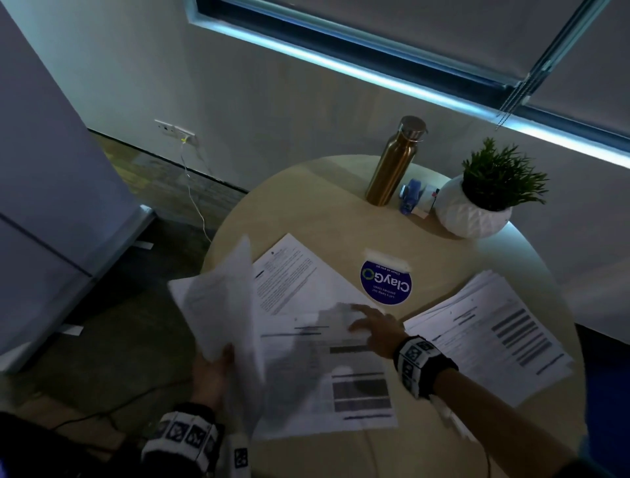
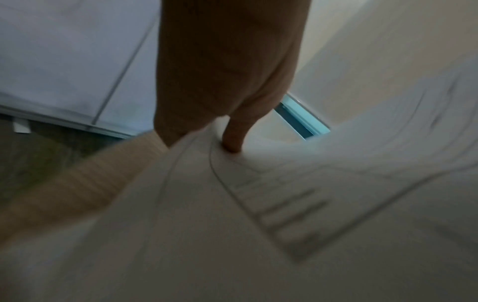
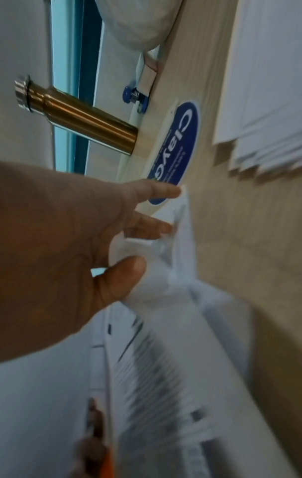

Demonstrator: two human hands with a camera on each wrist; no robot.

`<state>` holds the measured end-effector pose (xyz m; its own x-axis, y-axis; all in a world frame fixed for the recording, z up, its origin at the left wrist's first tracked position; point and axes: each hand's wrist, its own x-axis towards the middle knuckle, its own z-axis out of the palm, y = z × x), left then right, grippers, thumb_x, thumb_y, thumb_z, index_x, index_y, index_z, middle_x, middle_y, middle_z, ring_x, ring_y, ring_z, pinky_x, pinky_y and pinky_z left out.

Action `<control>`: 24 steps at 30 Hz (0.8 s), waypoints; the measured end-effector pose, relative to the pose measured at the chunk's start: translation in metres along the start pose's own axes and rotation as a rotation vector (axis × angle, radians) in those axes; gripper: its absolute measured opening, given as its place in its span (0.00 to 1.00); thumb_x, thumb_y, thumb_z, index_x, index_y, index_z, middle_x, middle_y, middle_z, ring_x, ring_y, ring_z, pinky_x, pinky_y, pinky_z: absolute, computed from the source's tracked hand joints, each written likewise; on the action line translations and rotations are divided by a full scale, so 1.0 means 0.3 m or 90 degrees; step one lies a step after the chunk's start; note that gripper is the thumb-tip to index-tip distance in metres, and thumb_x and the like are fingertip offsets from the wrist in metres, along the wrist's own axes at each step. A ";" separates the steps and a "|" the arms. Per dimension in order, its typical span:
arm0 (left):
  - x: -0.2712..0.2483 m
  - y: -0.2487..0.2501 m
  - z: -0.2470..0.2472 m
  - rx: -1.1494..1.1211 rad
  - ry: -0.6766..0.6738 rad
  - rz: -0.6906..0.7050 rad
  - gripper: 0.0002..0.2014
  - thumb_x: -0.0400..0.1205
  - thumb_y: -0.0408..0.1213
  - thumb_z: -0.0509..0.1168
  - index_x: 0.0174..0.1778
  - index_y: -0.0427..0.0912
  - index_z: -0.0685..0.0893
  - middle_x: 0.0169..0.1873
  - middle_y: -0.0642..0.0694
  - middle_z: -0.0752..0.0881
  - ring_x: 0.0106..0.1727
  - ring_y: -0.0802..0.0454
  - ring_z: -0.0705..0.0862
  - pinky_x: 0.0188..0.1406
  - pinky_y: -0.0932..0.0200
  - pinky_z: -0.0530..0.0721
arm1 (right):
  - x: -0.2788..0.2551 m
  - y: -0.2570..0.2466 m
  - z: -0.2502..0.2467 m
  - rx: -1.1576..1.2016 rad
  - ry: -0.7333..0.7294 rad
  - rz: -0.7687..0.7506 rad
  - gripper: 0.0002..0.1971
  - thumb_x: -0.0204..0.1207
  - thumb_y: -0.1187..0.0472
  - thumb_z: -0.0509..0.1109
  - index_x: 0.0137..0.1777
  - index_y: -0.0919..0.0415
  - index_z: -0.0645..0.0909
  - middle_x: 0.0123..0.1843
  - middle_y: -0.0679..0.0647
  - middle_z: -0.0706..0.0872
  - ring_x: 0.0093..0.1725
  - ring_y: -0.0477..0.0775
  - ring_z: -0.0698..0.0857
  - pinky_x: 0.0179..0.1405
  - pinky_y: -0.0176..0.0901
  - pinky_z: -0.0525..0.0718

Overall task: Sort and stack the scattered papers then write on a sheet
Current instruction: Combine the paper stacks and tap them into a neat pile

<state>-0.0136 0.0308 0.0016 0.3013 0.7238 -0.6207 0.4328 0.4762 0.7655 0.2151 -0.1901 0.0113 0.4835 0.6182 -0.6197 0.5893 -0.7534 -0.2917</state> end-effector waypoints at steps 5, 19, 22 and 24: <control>-0.048 -0.007 0.068 -0.014 0.058 -0.018 0.29 0.81 0.38 0.64 0.78 0.48 0.61 0.73 0.38 0.72 0.72 0.35 0.72 0.69 0.34 0.73 | 0.079 -0.054 -0.060 0.168 0.012 0.099 0.19 0.72 0.61 0.68 0.59 0.67 0.70 0.58 0.60 0.72 0.53 0.56 0.74 0.49 0.46 0.74; 0.001 -0.093 0.051 0.333 0.097 -0.093 0.27 0.76 0.49 0.66 0.67 0.36 0.76 0.70 0.32 0.70 0.66 0.28 0.72 0.65 0.33 0.75 | 0.157 -0.017 -0.061 0.223 0.257 0.128 0.25 0.77 0.63 0.66 0.73 0.65 0.66 0.74 0.62 0.68 0.72 0.66 0.71 0.65 0.61 0.76; -0.045 -0.072 0.060 0.413 0.175 -0.060 0.33 0.73 0.51 0.70 0.73 0.52 0.67 0.77 0.35 0.52 0.73 0.26 0.58 0.68 0.31 0.66 | 0.198 -0.029 -0.061 0.230 0.184 0.201 0.45 0.73 0.55 0.74 0.81 0.64 0.49 0.83 0.61 0.54 0.81 0.64 0.57 0.74 0.65 0.68; -0.076 -0.054 0.058 0.331 0.209 -0.074 0.46 0.69 0.48 0.76 0.78 0.54 0.56 0.80 0.34 0.44 0.77 0.25 0.55 0.70 0.30 0.64 | 0.217 -0.046 -0.061 0.187 0.166 0.222 0.47 0.70 0.55 0.76 0.81 0.63 0.49 0.83 0.60 0.52 0.81 0.65 0.55 0.75 0.65 0.67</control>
<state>-0.0126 -0.0022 0.0004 -0.0147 0.8368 -0.5472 0.8288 0.3163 0.4615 0.2503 -0.1354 -0.0116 0.7859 0.3266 -0.5251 0.1766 -0.9323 -0.3155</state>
